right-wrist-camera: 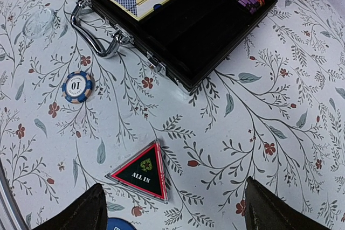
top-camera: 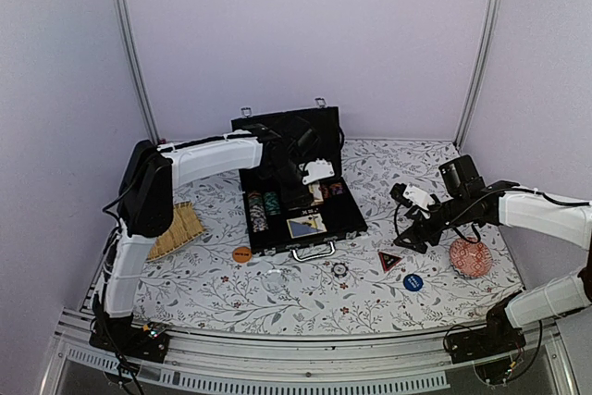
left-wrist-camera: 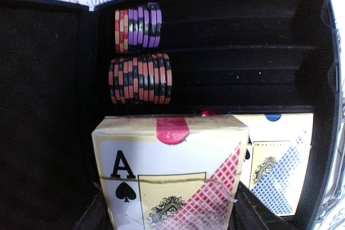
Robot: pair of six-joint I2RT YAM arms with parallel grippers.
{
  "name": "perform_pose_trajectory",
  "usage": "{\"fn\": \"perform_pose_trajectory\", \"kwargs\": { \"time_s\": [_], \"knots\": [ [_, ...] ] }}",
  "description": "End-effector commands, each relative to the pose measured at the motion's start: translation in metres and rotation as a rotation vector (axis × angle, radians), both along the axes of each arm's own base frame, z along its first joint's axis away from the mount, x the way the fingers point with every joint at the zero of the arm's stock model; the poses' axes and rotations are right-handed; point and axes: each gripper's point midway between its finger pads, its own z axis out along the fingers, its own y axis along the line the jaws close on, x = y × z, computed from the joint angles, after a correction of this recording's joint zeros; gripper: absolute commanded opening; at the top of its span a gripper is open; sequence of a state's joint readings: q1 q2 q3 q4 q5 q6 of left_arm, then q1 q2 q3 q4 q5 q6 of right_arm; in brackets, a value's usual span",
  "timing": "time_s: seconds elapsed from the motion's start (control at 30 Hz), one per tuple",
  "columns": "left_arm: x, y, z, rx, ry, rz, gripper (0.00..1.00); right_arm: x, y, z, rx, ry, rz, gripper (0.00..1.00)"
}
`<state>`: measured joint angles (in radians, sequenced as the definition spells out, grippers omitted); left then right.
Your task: Pack up texas hold em set
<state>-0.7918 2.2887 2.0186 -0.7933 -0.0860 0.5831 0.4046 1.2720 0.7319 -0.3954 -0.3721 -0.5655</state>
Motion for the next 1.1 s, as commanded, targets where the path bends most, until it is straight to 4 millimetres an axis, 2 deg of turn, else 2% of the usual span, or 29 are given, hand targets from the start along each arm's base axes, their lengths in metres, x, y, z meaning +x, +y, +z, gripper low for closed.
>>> {"fn": "perform_pose_trajectory", "kwargs": {
  "time_s": [0.0, 0.23, 0.47, 0.67, 0.73, 0.9, 1.07],
  "knots": [
    [0.015, 0.007, 0.000, -0.021, 0.013, 0.023, 0.69, 0.004, 0.002, 0.007, 0.012, -0.009, 0.008, 0.88],
    [0.025, 0.019, -0.019, -0.015, 0.058, 0.046, 0.68, 0.004, 0.002, 0.005, 0.009, -0.003, 0.010, 0.88],
    [0.030, 0.018, -0.031, -0.022, 0.073, 0.043, 0.68, 0.003, 0.002, 0.003, 0.007, 0.002, 0.010, 0.88],
    [0.033, 0.018, -0.039, -0.018, 0.079, 0.036, 0.72, 0.003, 0.002, 0.002, 0.006, 0.007, 0.012, 0.88],
    [0.035, 0.020, -0.043, -0.004, 0.073, 0.043, 0.76, 0.003, 0.002, 0.002, 0.006, 0.009, 0.013, 0.88],
    [0.038, 0.022, -0.044, 0.003, 0.057, 0.053, 0.79, 0.003, 0.003, 0.002, 0.007, 0.012, 0.013, 0.88],
    [0.039, 0.019, -0.034, -0.009, 0.038, 0.051, 0.79, 0.002, 0.003, 0.001, 0.007, 0.017, 0.017, 0.88]
  ]
}}
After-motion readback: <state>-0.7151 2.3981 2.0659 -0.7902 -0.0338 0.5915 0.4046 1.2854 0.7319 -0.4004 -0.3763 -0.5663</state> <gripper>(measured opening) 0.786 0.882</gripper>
